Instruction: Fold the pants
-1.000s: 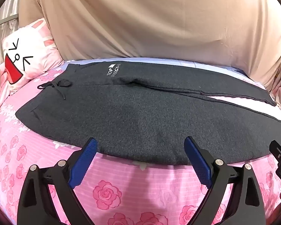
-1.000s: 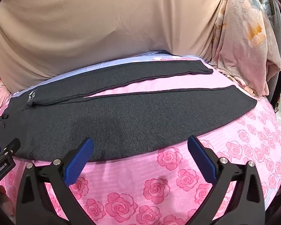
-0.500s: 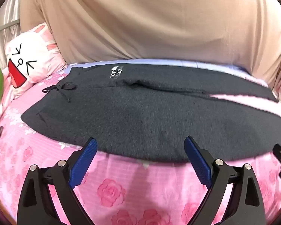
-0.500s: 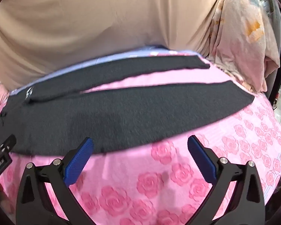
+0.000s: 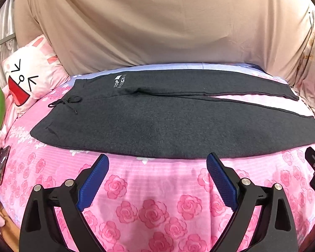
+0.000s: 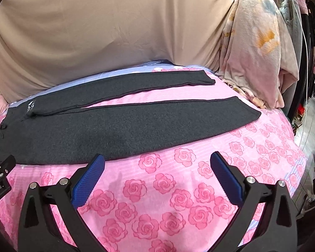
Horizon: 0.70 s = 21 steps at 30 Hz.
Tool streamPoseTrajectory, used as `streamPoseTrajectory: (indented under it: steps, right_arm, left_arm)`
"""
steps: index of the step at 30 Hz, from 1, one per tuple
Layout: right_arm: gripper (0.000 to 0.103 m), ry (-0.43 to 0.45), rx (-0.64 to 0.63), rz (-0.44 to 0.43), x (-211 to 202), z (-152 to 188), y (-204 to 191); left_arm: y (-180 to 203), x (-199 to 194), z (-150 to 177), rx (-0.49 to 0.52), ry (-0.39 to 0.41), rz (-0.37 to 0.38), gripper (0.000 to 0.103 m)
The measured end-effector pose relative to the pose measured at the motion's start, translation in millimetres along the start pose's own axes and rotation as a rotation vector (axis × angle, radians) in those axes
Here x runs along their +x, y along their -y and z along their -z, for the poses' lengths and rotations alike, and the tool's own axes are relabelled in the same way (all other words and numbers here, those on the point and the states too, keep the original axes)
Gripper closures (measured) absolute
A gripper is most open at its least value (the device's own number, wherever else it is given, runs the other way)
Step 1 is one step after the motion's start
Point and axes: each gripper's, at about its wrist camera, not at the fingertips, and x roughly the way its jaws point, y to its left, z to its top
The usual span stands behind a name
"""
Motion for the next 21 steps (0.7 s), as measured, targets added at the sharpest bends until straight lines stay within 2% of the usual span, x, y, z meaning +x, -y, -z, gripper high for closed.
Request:
streamPoseTrajectory:
  steps: [10,21]
  right_arm:
    - [0.005,0.002,-0.008,-0.027,-13,7,-5]
    - [0.005,0.01,-0.016,-0.033,-24,8,-7]
  left_arm:
    - [-2,-11,7,-0.003,-0.008,-0.022,0.011]
    - [-4,-19,8,-0.006,-0.031,-0.001,0.011]
